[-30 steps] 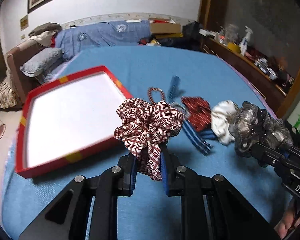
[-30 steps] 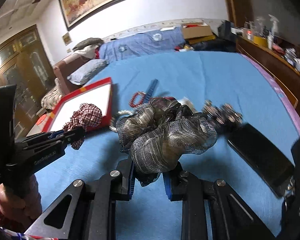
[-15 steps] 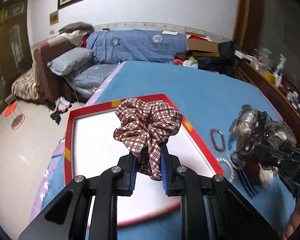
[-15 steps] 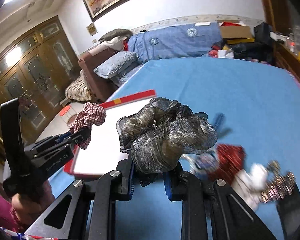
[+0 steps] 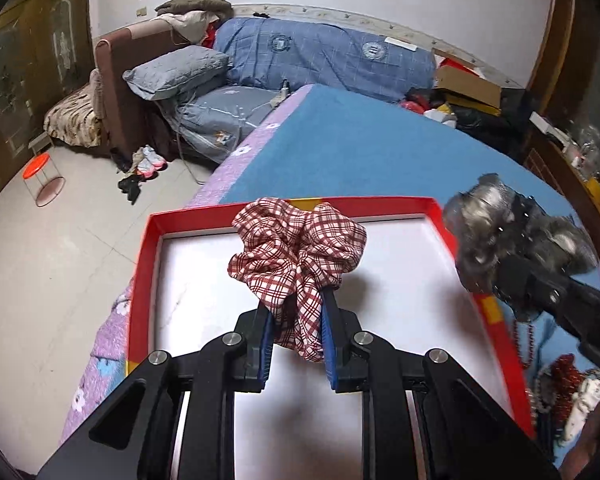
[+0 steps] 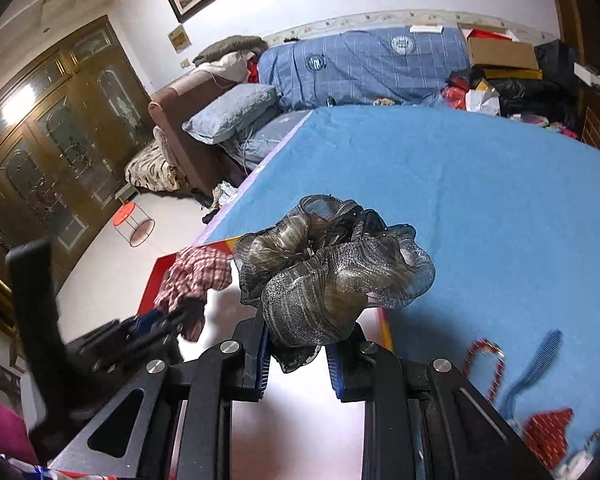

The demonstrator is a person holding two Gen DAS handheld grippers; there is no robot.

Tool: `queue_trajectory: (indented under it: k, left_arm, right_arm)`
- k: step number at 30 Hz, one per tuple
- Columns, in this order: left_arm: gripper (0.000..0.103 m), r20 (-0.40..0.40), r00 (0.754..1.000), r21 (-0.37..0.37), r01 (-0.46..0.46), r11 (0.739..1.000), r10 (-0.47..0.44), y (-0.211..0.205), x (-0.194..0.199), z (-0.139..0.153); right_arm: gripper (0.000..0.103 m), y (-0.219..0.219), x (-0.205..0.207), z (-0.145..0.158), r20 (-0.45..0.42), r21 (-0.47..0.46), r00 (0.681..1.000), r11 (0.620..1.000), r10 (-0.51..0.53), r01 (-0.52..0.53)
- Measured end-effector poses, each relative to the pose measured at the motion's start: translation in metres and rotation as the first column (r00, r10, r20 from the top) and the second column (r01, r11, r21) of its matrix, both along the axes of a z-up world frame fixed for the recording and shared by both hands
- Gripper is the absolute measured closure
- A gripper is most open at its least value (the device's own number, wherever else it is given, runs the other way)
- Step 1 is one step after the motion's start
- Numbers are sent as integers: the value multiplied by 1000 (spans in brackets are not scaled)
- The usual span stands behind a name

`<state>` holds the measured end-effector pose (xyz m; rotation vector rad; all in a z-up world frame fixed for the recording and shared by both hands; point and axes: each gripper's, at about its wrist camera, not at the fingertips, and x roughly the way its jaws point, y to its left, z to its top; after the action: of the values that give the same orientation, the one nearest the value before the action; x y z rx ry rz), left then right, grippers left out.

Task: Organize jewelry
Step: 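Carry both scrunchies into the red box and open both grippers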

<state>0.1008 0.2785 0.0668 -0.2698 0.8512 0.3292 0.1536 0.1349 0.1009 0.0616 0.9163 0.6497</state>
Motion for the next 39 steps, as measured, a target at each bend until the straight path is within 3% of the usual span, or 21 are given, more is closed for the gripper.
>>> queue_trajectory:
  k: [13, 16, 19, 22, 23, 25, 39]
  left_arm:
    - [83, -32, 999, -72, -40, 997, 38, 26, 8, -19]
    - [80, -30, 999, -68, -39, 997, 37, 25, 6, -17]
    - [68, -31, 999, -73, -38, 997, 36, 23, 6, -17]
    - [55, -22, 999, -70, -44, 997, 43, 24, 4, -15]
    - [49, -19, 999, -71, -50, 996, 48, 24, 4, -14]
    - [49, -12, 998, -76, -55, 996, 55, 26, 2, -13]
    - [44, 96, 994, -86, -49, 995, 57, 20, -13, 6]
  right_arm:
    - [77, 50, 39, -41, -56, -56, 998, 998, 7, -10]
    - [75, 52, 45, -47, -72, -59, 997, 998, 4, -8]
    - [74, 49, 47, -51, -87, -52, 996, 999, 3, -7]
    - [66, 44, 47, -49, -85, -43, 996, 999, -5, 1]
    - [57, 43, 48, -48, -89, -38, 996, 999, -6, 3]
    - [48, 40, 46, -47, -97, -19, 995, 1000, -2, 1]
    - [45, 10, 16, -25, -96, 55, 995, 998, 8, -3]
